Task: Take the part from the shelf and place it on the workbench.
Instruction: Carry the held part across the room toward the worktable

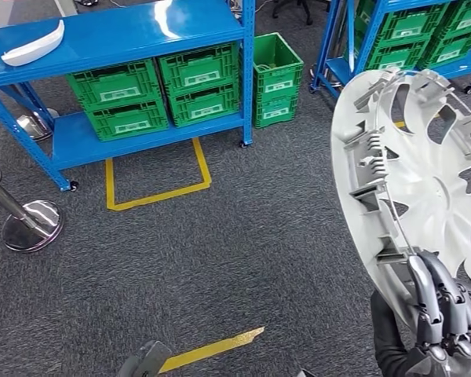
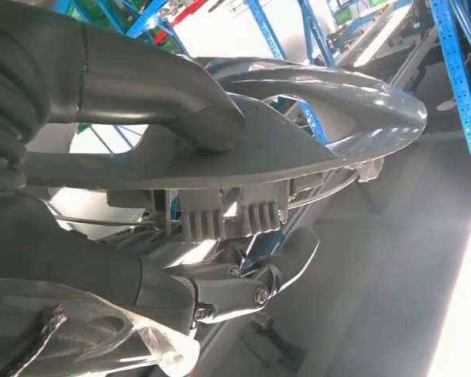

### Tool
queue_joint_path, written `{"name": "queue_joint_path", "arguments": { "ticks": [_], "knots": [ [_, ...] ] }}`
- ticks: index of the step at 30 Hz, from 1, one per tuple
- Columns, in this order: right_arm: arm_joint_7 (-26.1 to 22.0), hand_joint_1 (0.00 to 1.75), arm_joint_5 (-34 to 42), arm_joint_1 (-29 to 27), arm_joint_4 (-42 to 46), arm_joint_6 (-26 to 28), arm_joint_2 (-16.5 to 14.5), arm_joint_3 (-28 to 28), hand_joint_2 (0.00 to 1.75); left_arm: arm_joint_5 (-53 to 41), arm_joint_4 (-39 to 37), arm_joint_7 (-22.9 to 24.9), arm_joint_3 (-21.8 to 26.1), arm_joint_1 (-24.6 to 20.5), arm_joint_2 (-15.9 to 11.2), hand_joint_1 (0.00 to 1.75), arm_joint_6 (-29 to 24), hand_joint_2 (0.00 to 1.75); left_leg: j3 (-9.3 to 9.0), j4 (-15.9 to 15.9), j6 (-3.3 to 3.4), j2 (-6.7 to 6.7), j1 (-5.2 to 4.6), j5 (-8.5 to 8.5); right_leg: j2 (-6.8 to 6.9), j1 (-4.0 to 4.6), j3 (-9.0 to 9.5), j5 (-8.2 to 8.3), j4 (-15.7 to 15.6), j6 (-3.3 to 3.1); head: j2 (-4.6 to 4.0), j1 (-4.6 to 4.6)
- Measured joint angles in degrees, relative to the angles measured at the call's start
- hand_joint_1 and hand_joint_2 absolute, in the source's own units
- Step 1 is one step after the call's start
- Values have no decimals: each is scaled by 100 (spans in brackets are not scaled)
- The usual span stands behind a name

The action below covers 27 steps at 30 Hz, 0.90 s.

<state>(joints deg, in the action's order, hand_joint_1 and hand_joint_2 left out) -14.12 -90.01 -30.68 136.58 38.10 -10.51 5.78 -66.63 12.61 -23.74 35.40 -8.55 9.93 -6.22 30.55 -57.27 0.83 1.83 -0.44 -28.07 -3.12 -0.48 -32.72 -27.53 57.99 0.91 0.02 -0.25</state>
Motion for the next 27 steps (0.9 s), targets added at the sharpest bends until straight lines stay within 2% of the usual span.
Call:
{"name": "queue_joint_path", "arguments": {
  "ticks": [2,3,5,6,7,8,9,10,12,13,15,17,18,19,21,22,23,24,25,26,27],
  "knots": [
    [-12,175,0,0,1,0,-25,1,175,8,0,0,1,0,1,0,2,175,-9,64,41,-66,19,42,63,-3,-84,-85,109,51,-1,10],
    [-14,175,0,4,0,0,-32,2,175,10,0,0,1,0,3,0,2,175,-16,94,62,-104,27,62,124,-3,-187,-221,321,70,-1,18],
    [-18,175,1,9,-1,0,-38,3,175,9,0,0,1,14,3,0,2,175,-9,99,80,-185,18,72,233,-9,-528,-602,1058,104,0,28],
    [-22,175,1,9,-2,0,-39,3,175,7,0,0,1,27,2,0,2,175,-4,96,81,-232,11,72,253,-11,-692,-739,1422,120,-1,27],
    [-25,175,2,7,-2,0,-40,2,175,6,0,0,1,36,1,0,2,175,-2,95,81,-278,5,72,262,-12,-777,-774,1620,131,-1,25],
    [-27,175,2,6,-2,0,-40,2,175,5,0,0,1,39,0,0,2,175,-3,93,81,-319,2,72,270,-12,-749,-697,1589,136,-1,26],
    [-27,175,4,5,-2,0,-42,1,175,4,0,0,1,37,1,0,2,175,-9,91,77,-354,1,69,293,-12,-599,-527,1320,132,-2,26],
    [-26,175,7,4,-2,0,-45,1,175,4,0,0,1,33,3,0,3,175,-18,86,68,-383,0,64,347,-11,-369,-331,901,125,-1,27],
    [-27,175,8,5,-1,0,-55,1,175,2,0,-1,1,28,3,0,5,175,-21,61,28,-433,-28,43,465,8,28,-116,178,82,0,23],
    [-30,175,5,2,1,0,-62,1,175,2,0,-1,1,28,3,0,5,175,-17,50,4,-457,-41,39,494,18,116,-95,13,53,-1,19],
    [-34,175,1,-15,3,0,-78,1,175,-1,0,-1,1,26,3,0,6,175,-10,39,-41,-501,-45,42,448,29,129,-85,-35,-21,0,13],
    [-38,175,1,-29,4,0,-97,0,175,-4,0,-1,0,22,7,0,6,175,21,-54,-105,-436,-23,-55,400,20,115,-51,-50,-88,0,9],
    [-41,175,1,-31,4,0,-107,0,175,-5,0,-2,-1,21,8,0,6,175,97,-241,-139,-368,-11,-198,376,10,106,-34,-58,-120,-1,6],
    [-45,175,0,-32,5,0,-115,1,175,-6,0,-2,-1,24,9,0,7,175,231,-557,-170,-295,2,-395,351,8,92,-22,-59,-143,-1,0],
    [-46,175,0,-39,5,0,-129,1,175,-8,0,-1,-1,38,11,0,11,175,576,-1355,-194,-240,16,-771,286,16,59,-3,-57,-173,0,-1],
    [-46,175,0,-46,5,0,-134,1,175,-13,0,-1,-2,45,14,0,16,175,685,-1611,-192,-237,18,-838,247,23,47,6,-56,-183,0,-2],
    [-46,175,0,-56,5,0,-137,1,175,-20,0,0,-3,50,17,0,20,175,693,-1646,-179,-232,18,-784,204,29,41,14,-56,-187,-1,-1],
    [-45,175,0,-70,7,0,-139,0,175,-26,0,0,-5,51,21,0,22,175,590,-1450,-155,-218,16,-630,161,34,41,21,-56,-186,-1,-1],
    [-40,175,0,-90,11,0,-142,-1,175,-31,0,0,-8,51,27,0,21,175,402,-1083,-121,-181,10,-417,120,37,46,29,-56,-182,-1,-1],
    [-27,175,0,-116,22,0,-144,-1,175,-33,0,0,-10,49,31,0,15,175,188,-654,-72,-90,-1,-230,83,39,48,36,-54,-172,-2,1],
    [-9,175,0,-140,34,0,-146,-1,175,-34,0,0,-11,47,36,0,8,175,11,-286,-28,-9,-11,-109,49,40,40,45,-49,-156,-2,2]
  ]
}}
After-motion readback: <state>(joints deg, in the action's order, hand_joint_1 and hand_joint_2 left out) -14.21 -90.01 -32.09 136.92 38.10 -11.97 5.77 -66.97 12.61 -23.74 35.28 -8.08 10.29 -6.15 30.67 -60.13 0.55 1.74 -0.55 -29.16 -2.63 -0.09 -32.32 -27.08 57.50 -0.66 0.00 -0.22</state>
